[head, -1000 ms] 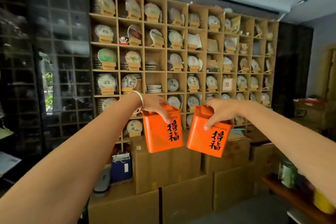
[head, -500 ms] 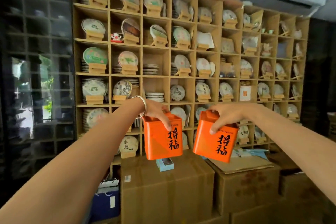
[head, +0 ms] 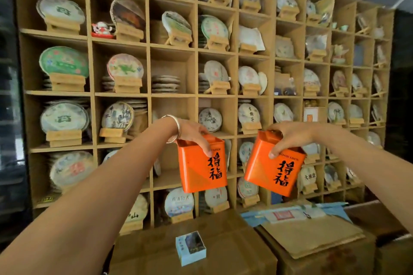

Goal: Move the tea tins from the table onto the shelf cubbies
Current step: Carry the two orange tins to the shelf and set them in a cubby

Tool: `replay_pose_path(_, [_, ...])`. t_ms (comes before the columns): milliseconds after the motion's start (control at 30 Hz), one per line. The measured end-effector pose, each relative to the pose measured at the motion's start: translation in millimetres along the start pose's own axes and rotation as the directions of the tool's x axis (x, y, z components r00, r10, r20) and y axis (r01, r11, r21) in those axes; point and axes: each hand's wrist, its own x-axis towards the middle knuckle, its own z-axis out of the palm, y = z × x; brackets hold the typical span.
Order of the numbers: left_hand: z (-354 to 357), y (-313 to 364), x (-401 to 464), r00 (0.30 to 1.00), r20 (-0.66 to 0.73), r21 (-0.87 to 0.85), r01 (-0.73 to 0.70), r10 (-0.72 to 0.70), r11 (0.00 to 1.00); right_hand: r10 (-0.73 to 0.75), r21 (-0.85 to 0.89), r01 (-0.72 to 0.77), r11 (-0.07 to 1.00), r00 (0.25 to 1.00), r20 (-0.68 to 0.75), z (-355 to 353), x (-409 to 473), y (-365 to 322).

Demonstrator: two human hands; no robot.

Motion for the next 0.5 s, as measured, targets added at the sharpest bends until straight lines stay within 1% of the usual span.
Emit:
replay_pose_path(33, [8.5, -15.7, 47.8, 0.999, 0.011, -0.073, 0.032, -0.031, 0.997, -0.001, 0.007, 0.001, 1.0, 1.0, -0.006, -4.2, 17.5, 8.9])
replay_pose_path(67, [12.6, -26.5, 77.6, 0.996, 0.084, -0.136, 0.043, -0.031, 0.99, -0.003, 0.008, 0.003, 1.0, 1.0, -0.012, -7.6, 35.1, 18.1])
replay_pose_path(100, [18.0, -34.8, 104.6, 0.989, 0.143, -0.134, -0.016, 0.035, 0.991, -0.004, 0.004, 0.004, 1.0, 1.0, -0.009, -10.0, 52.4, 28.0])
replay_pose_path(133, [23.8, -37.1, 122.4, 0.984, 0.172, -0.142, -0.024, 0.049, 0.99, -0.007, 0.005, 0.007, 1.0, 1.0, 0.001, -11.1, 69.8, 38.4])
replay_pose_path(233, [31.5, -45.0, 185.6, 0.987, 0.155, -0.143, -0.02, 0.043, 0.989, -0.012, 0.001, 0.012, 1.0, 0.999, 0.035, -12.7, 123.3, 69.6])
replay_pose_path(300, [31.0, -43.7, 221.9, 0.992, 0.127, -0.166, 0.013, 0.008, 0.986, -0.035, -0.022, 0.036, 0.999, 0.999, 0.042, -20.9, 161.6, 85.6])
replay_pose_path(400, [25.3, -44.3, 273.2, 0.99, 0.137, -0.189, 0.059, -0.033, 0.98, -0.075, 0.001, 0.075, 0.997, 0.995, 0.068, -38.7, 218.8, 105.7])
replay_pose_path(500, [24.0, -41.0, 314.3, 0.985, 0.13, -0.237, 0.143, -0.114, 0.961, -0.137, -0.037, 0.14, 0.989, 0.987, 0.088, -53.1, 277.4, 119.8])
